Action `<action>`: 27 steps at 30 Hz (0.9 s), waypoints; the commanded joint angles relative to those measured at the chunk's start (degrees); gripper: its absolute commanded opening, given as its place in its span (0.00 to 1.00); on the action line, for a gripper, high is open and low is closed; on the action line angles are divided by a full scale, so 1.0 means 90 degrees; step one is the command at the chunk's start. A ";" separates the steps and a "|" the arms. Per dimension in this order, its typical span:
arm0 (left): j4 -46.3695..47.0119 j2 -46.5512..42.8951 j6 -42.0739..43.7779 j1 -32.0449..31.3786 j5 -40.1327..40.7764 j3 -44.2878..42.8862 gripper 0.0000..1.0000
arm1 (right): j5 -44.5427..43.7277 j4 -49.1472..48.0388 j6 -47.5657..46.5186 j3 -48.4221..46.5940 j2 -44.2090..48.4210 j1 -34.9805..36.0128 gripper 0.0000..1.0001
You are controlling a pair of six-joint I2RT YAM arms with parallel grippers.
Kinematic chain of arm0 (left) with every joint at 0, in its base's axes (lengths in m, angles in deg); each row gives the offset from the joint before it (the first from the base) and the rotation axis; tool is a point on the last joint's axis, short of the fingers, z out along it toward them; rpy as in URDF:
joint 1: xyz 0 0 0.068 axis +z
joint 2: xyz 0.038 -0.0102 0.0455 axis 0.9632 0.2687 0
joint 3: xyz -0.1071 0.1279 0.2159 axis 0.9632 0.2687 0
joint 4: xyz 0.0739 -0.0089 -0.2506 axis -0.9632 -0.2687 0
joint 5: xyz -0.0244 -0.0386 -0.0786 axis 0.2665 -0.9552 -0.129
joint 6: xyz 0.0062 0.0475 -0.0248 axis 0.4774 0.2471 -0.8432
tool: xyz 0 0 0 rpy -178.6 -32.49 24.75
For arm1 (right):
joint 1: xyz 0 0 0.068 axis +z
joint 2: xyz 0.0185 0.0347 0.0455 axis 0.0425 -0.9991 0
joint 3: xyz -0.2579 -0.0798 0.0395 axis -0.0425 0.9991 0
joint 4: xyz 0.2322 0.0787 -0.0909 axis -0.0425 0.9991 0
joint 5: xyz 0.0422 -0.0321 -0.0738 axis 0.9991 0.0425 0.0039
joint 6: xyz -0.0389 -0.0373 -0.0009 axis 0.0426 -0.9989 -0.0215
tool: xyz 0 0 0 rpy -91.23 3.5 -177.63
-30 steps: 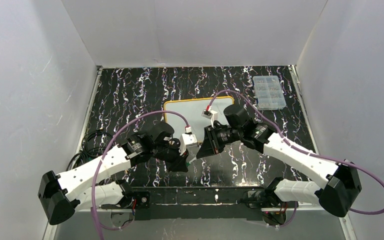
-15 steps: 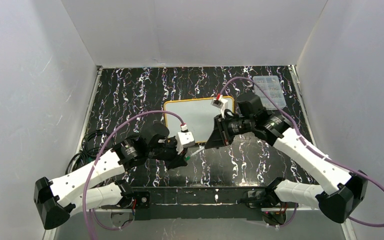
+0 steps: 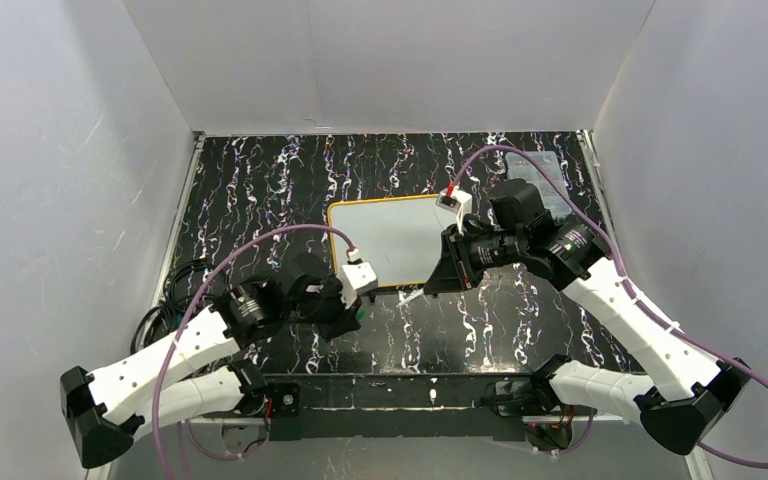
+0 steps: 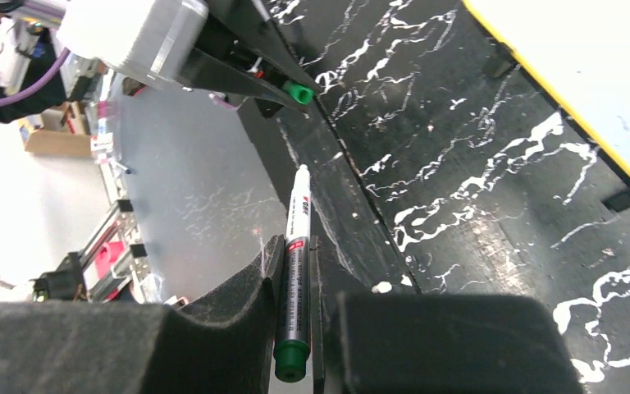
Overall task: Write a sentence on the whiteboard
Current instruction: Open the whiteboard marker at the center of the board, then place the pen cap at the center of the board.
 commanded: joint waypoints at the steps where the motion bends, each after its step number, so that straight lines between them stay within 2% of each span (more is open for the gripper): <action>1: -0.0087 -0.0369 -0.0908 0.0014 0.0888 -0.0002 0.00 | -0.0775 -0.0085 -0.0024 -0.0028 0.0291 -0.0029 0.01; 3: -0.0115 -0.0356 -0.1788 0.0016 0.1443 0.0012 0.00 | -0.1297 -0.0436 0.0215 0.0189 0.0543 -0.0029 0.01; 6: -0.0497 -0.0188 -0.3052 0.0015 0.2731 0.0021 0.00 | -0.2014 -0.1121 0.0490 0.0661 0.1113 -0.0034 0.01; 11: -0.1151 -0.0067 -0.4678 0.0043 0.4023 0.0295 0.00 | -0.2277 -0.2349 0.0845 0.1394 0.1814 -0.0035 0.01; 16: -0.1129 0.0134 -0.5270 0.0490 0.3923 0.0830 0.00 | -0.2555 -0.2585 0.0907 0.1707 0.2053 -0.0037 0.01; 19: -0.0938 0.0447 -0.5310 0.0830 0.3582 0.1026 0.00 | -0.2682 -0.2600 0.0888 0.1849 0.2125 -0.0029 0.01; 27: -0.0438 0.0988 -0.5293 0.1153 0.3468 0.1265 0.00 | -0.2875 -0.2537 0.0809 0.2032 0.2343 -0.0029 0.01</action>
